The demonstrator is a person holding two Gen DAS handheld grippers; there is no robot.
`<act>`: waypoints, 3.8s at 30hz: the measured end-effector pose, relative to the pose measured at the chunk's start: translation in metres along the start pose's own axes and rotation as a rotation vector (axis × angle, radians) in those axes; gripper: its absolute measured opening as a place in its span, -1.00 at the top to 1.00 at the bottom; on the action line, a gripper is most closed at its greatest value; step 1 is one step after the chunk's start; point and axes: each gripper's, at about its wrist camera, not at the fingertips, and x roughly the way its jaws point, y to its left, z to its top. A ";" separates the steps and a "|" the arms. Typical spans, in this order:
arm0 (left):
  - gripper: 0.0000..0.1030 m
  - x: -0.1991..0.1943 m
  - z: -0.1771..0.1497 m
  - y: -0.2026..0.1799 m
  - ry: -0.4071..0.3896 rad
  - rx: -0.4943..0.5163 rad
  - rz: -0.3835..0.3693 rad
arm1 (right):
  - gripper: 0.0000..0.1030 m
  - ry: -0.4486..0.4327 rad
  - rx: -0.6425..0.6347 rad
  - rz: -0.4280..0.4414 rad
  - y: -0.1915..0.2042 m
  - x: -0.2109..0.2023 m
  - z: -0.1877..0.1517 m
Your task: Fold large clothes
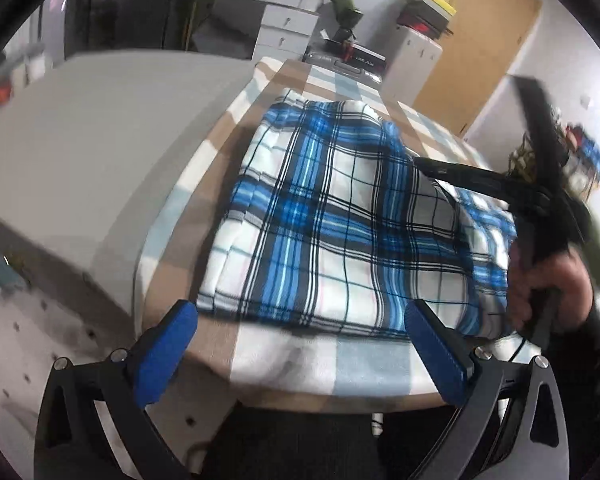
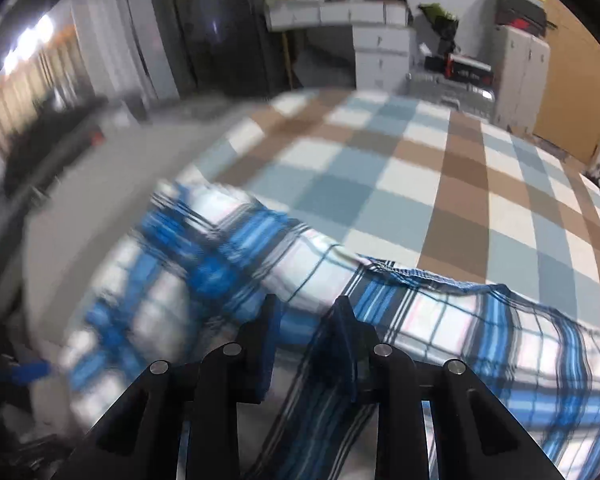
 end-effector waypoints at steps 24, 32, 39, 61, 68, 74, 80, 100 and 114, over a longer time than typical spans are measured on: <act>-0.22 0.049 0.028 -0.019 -0.042 -0.288 -0.083 | 0.07 -0.224 0.397 0.120 -0.074 -0.121 -0.127; 0.79 0.041 0.002 -0.056 -0.225 0.036 0.153 | -0.63 -0.126 0.276 0.170 -0.073 -0.128 -0.025; 0.79 0.042 -0.014 -0.098 -0.301 0.352 0.168 | -0.99 0.199 0.054 0.330 0.008 -0.055 0.096; 0.83 0.020 -0.011 -0.072 -0.352 0.544 0.163 | 0.65 0.820 -0.353 -0.054 0.148 0.107 0.098; 0.85 -0.054 0.048 -0.015 -0.440 0.381 -0.007 | 0.68 0.539 -0.090 0.274 0.128 0.046 0.158; 0.85 -0.112 0.086 -0.057 -0.494 0.453 -0.256 | 0.68 0.305 0.103 0.530 0.056 -0.060 0.176; 0.81 -0.099 0.075 -0.146 -0.282 0.620 -0.545 | 0.68 0.147 0.273 0.560 -0.082 -0.137 0.100; -0.27 0.039 0.036 -0.162 0.171 0.615 -0.280 | 0.06 0.003 0.335 0.075 -0.206 -0.167 -0.046; -0.40 0.004 0.004 -0.169 0.063 0.707 -0.134 | 0.26 0.147 0.234 -0.170 -0.180 -0.062 -0.018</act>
